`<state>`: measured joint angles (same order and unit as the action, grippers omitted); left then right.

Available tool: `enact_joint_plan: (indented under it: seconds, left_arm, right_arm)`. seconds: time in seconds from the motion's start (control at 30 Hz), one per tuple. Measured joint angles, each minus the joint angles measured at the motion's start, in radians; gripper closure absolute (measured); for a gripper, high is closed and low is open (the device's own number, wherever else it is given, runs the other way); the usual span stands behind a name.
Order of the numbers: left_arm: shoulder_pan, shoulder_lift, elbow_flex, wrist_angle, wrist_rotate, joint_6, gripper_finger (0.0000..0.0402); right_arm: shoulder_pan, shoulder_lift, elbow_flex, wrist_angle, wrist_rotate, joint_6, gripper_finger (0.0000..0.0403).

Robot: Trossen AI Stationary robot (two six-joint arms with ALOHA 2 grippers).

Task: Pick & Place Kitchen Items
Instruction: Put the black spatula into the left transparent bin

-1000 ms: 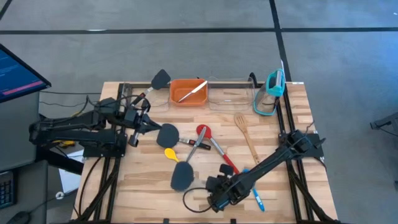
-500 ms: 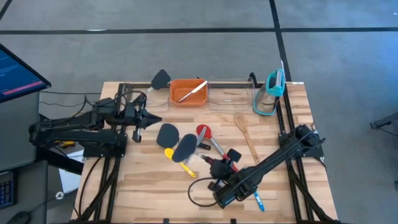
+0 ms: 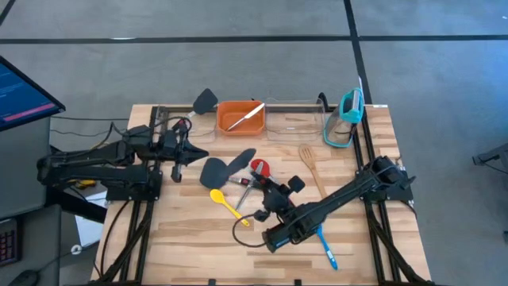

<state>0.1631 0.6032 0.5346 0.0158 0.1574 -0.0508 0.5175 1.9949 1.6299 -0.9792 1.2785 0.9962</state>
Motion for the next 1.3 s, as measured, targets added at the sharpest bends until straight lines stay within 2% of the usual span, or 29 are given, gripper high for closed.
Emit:
enact_joint_plan:
  seconds: [0.23, 0.47, 0.63, 0.77, 0.87, 0.97, 1.03, 1.1, 1.3]
  left_arm:
    - [-0.02, 0.153, 0.0, 0.043, 0.03, -0.058, 0.04]
    - [-0.127, 0.346, 0.0, 0.342, 0.004, 0.045, 0.04]
    - [-0.235, 0.445, -0.002, 0.473, -0.187, 0.112, 0.04]
    - [-0.331, 0.508, -0.068, 0.635, -0.312, 0.122, 0.04]
    - [-0.417, 0.55, -0.15, 0.858, -0.472, 0.138, 0.04]
    - [-0.519, 0.598, -0.222, 1.135, -0.629, 0.255, 0.04]
    - [-0.569, 0.633, -0.24, 1.269, -0.658, 0.35, 0.04]
    - [-0.585, 0.663, -0.238, 1.33, -0.657, 0.403, 0.04]
    - [-0.512, 0.736, -0.196, 1.339, -0.663, 0.411, 0.04]
  right_arm:
    - [-0.029, 0.0, 0.0, 0.019, 0.071, 0.0, 0.0308]
    - [-0.036, 0.0, 0.0, 0.019, 0.13, 0.0, 0.0308]
    - [-0.032, 0.0, 0.0, 0.024, 0.198, 0.0, 0.0308]
    - [-0.032, 0.0, 0.0, 0.02, 0.263, -0.001, 0.0308]
    - [-0.033, 0.0, 0.0, 0.018, 0.293, -0.001, 0.0308]
    - [-0.033, 0.0, 0.0, 0.017, 0.293, -0.001, 0.0308]
    - [-0.033, 0.0, 0.0, 0.016, 0.293, -0.001, 0.0308]
    - [-0.035, 0.0, 0.0, 0.019, 0.293, -0.001, 0.0308]
    - [-0.035, 0.0, 0.0, 0.023, 0.293, -0.01, 0.0308]
